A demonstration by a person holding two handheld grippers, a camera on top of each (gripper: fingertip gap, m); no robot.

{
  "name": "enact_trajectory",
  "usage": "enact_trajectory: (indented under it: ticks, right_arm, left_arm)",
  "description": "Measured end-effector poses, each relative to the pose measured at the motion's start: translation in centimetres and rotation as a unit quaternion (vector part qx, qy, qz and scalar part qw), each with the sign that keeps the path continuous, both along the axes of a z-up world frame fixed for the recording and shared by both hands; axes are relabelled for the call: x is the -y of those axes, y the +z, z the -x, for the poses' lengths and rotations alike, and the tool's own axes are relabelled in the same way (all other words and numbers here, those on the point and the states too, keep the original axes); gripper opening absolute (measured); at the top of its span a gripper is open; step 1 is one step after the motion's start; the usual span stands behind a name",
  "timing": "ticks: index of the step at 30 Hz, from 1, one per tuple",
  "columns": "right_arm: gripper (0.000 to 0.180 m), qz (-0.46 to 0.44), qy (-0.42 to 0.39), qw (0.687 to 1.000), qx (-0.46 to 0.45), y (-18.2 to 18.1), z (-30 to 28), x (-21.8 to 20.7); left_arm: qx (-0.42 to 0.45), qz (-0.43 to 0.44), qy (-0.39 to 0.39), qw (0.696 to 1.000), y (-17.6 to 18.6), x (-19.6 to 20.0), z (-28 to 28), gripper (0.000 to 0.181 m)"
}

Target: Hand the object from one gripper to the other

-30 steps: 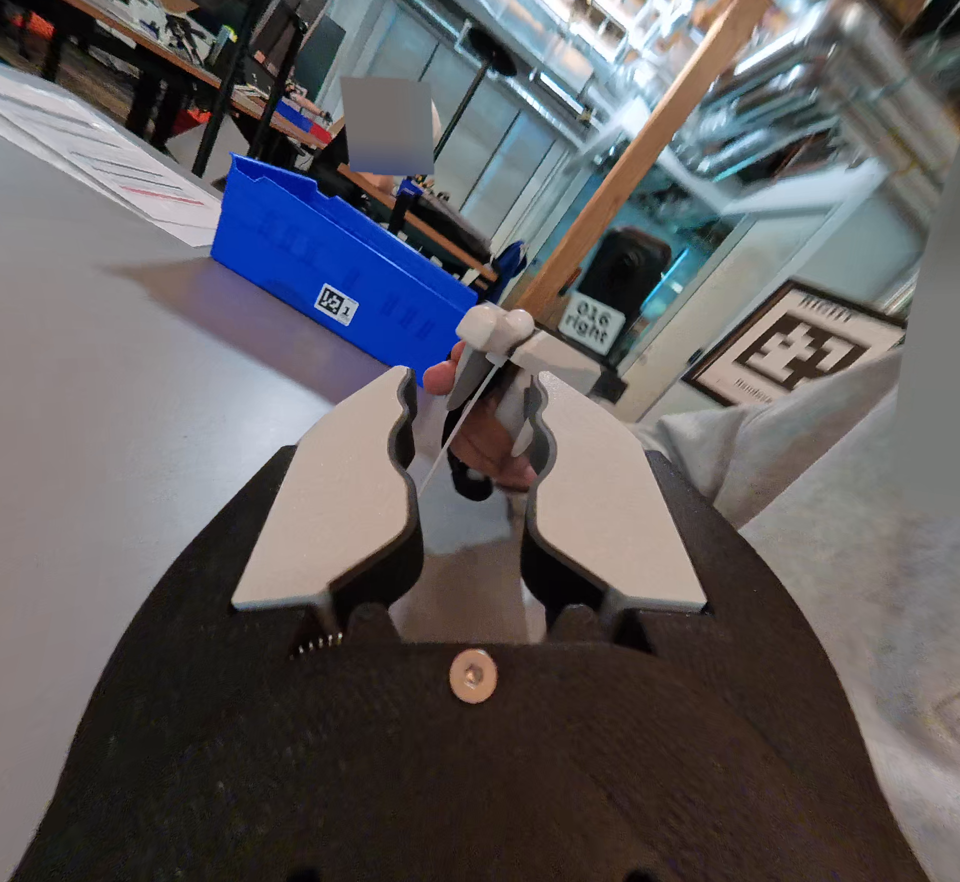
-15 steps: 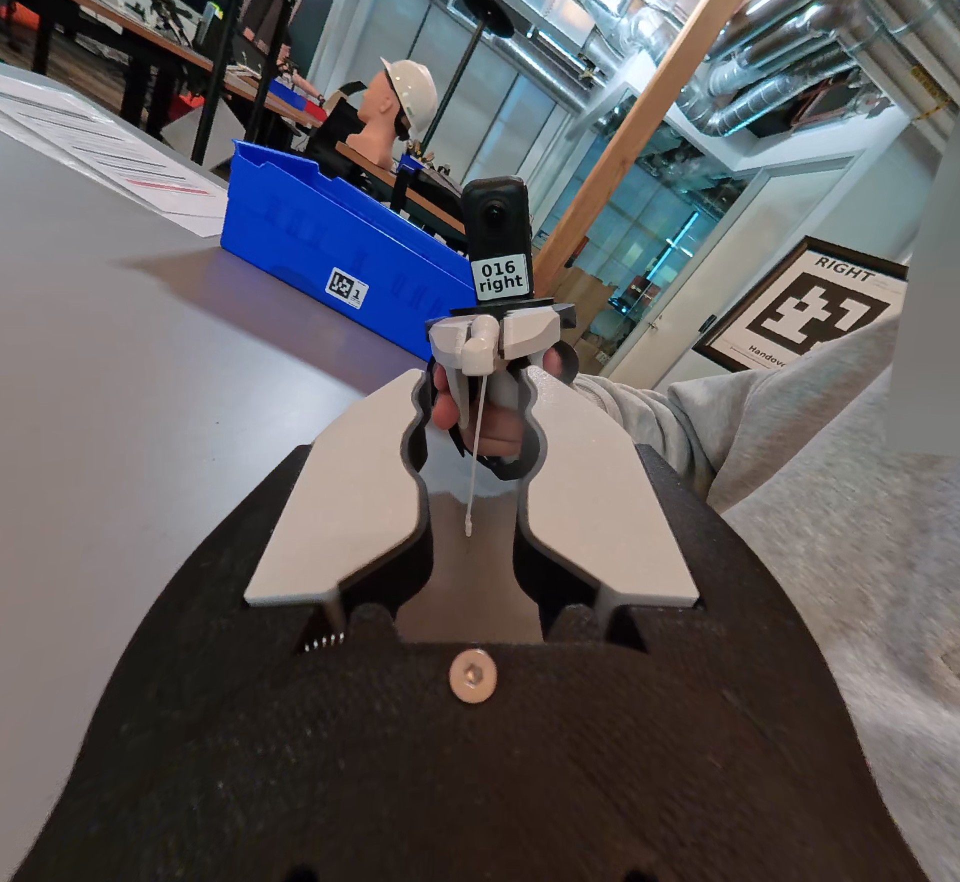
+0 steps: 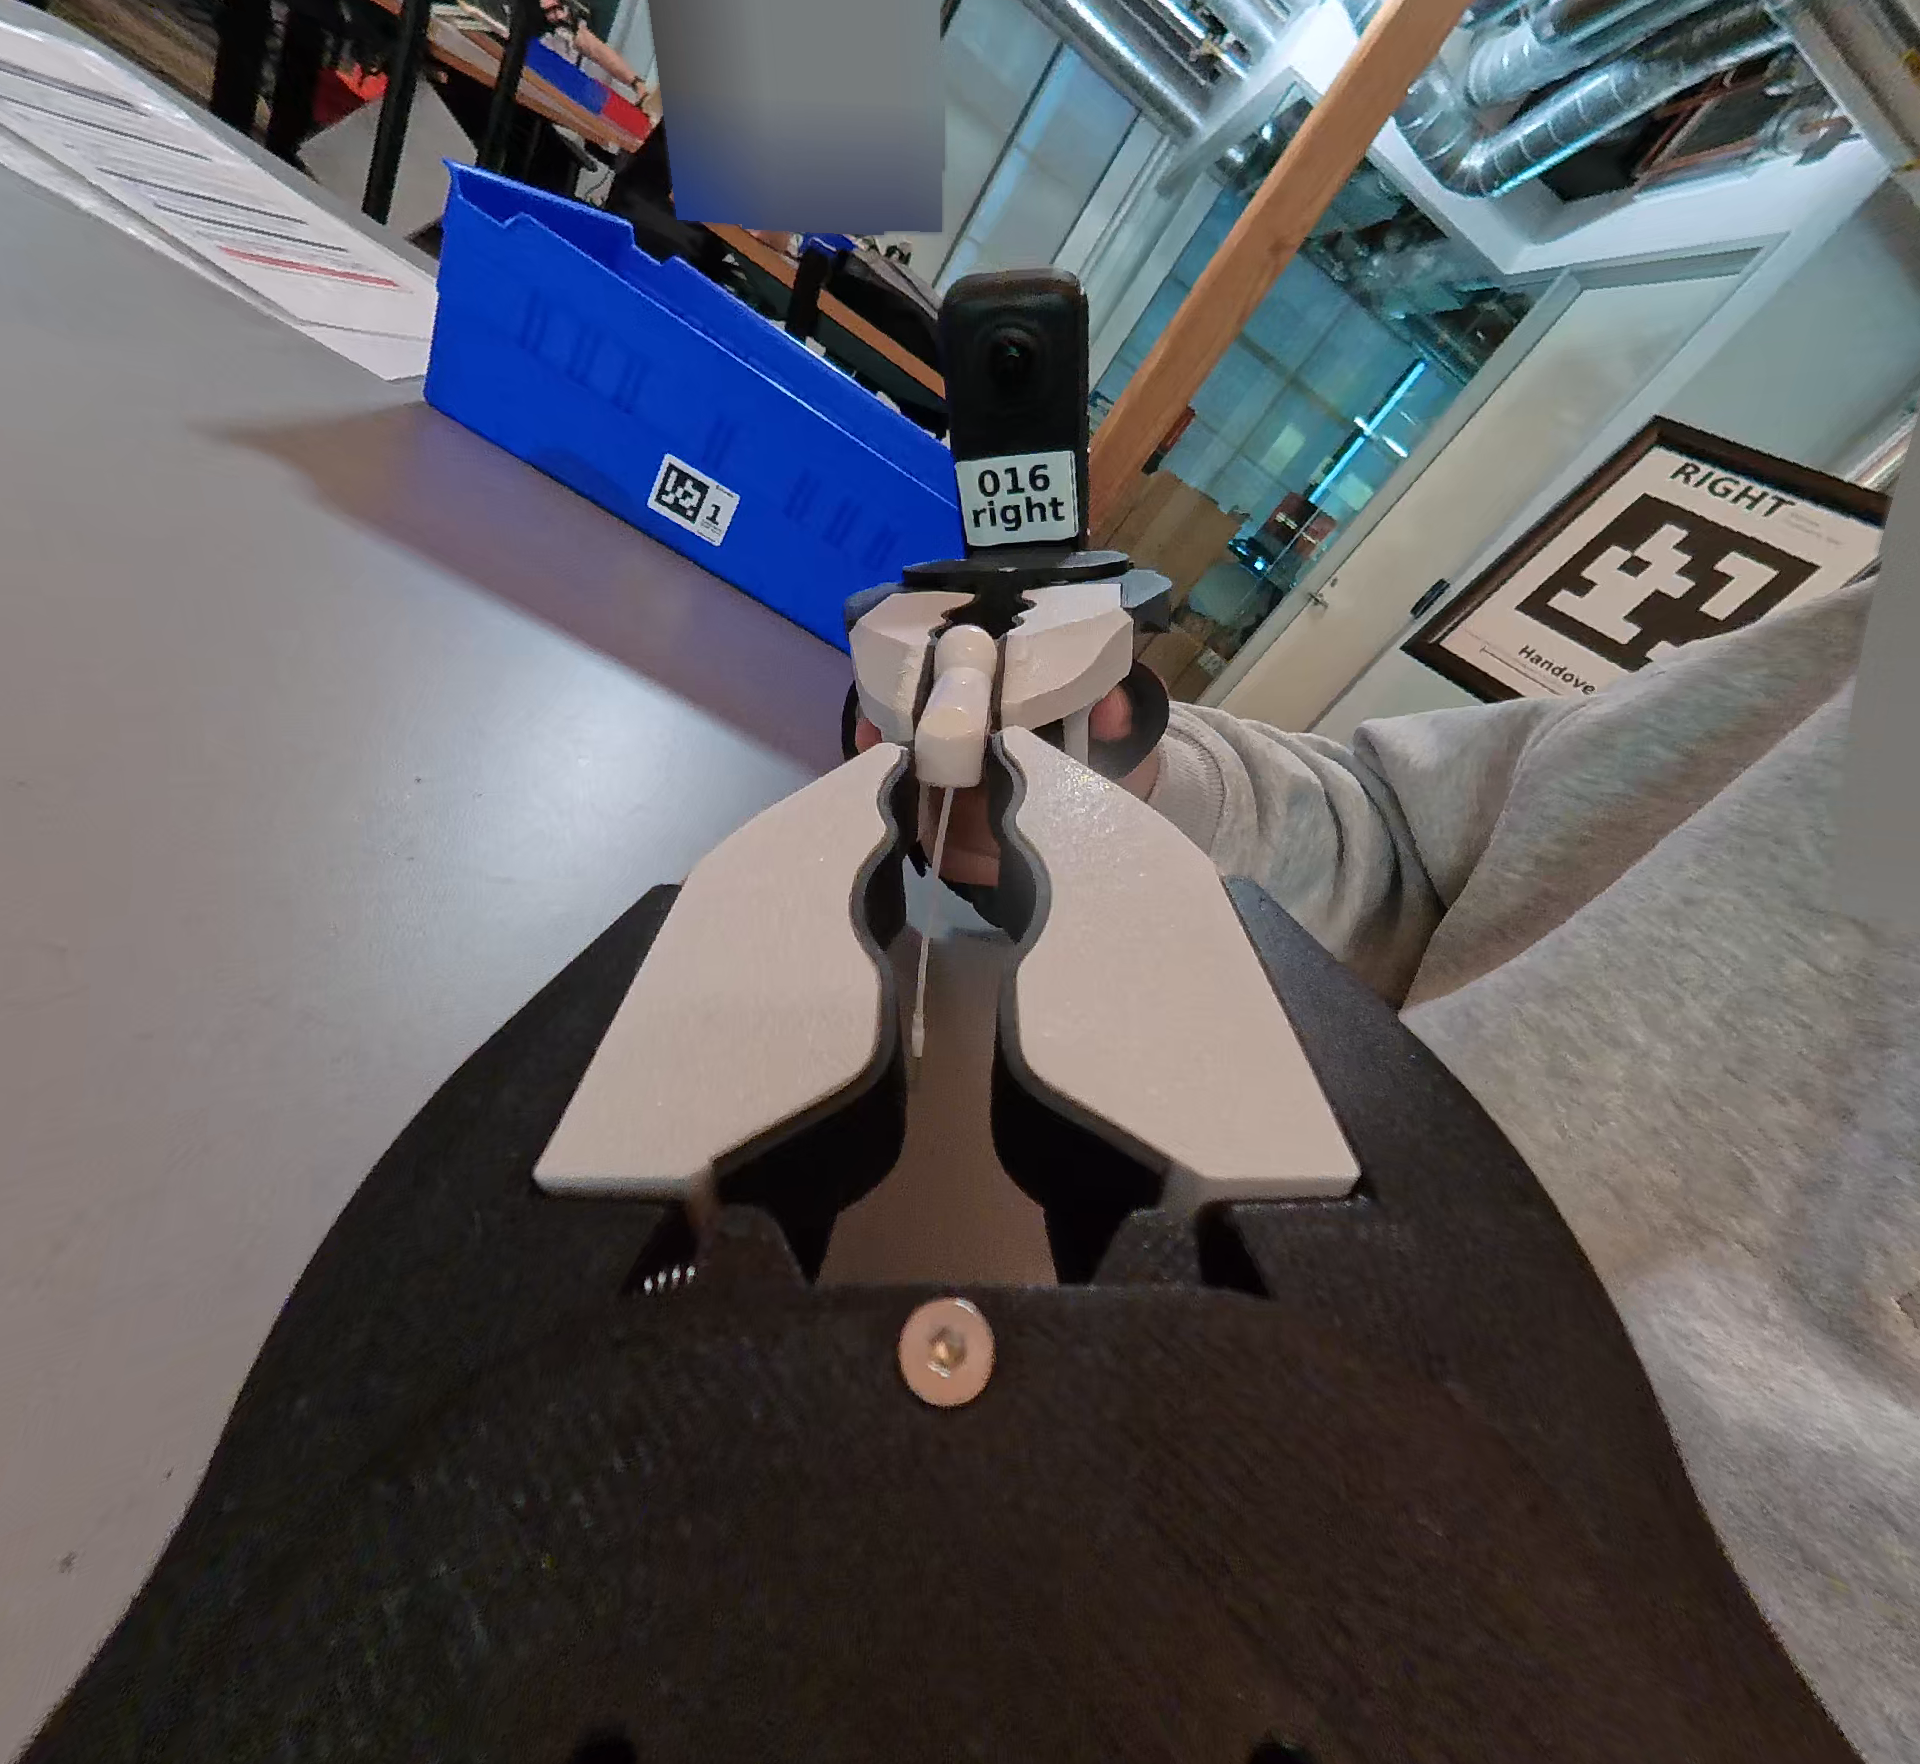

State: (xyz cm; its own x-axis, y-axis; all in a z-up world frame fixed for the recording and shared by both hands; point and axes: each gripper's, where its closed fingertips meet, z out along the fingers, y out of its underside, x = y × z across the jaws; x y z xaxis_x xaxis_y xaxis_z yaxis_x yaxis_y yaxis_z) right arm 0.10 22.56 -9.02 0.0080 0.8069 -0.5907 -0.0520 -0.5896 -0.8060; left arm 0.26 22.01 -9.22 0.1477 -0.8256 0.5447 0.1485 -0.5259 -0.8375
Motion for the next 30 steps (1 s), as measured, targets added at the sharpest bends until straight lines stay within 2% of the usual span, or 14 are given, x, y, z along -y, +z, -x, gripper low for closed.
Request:
enact_trajectory:
  ticks: [2,4,6,8,10,13,16,25,30]
  right_arm:
    - [0.016,-0.008,-0.012,1.0,0.002,-0.2,0.0,-0.3]
    - [0.028,-0.029,-0.034,0.999,0.015,-0.5,-0.2,-0.9]
    - [0.036,-0.073,-0.072,0.994,0.043,-0.8,-0.5,-1.7]
    - [0.039,-0.15,-0.128,0.976,0.09,-1.0,-1.1,-2.8]
    - [0.038,-0.257,-0.181,0.937,0.155,-1.1,-1.8,-3.6]
    - [0.034,-0.409,-0.231,0.847,0.25,-1.2,-2.2,-4.2]
    - [0.033,-0.492,-0.239,0.779,0.305,-1.6,-1.7,-3.9]
    - [0.029,-0.597,-0.212,0.687,0.355,-2.3,-0.2,-2.5]
    - [0.015,-0.621,-0.208,0.658,0.371,-2.6,-0.1,-2.4]
  left_arm:
    - [-0.006,-0.002,0.008,1.0,-0.1,-0.2,0.0,0.012]
    - [-0.009,-0.001,0.02,1.0,-0.2,-0.5,0.2,0.012]
    - [-0.005,0.008,0.033,0.999,-0.2,-1.0,0.5,0.011]
    - [-0.005,0.025,0.049,0.998,-0.5,-1.6,1.0,0.012]
    - [-0.009,0.043,0.068,0.997,-0.9,-2.3,1.5,0.012]
    - [-0.023,0.059,0.096,0.993,-1.6,-3.1,2.0,0.012]
    - [-0.048,0.063,0.121,0.99,-2.2,-3.6,2.2,0.012]
    - [-0.118,0.011,0.129,0.984,-2.5,-2.4,0.3,0.012]
    - [-0.146,-0.012,0.119,0.982,-2.8,-1.7,-0.6,0.012]
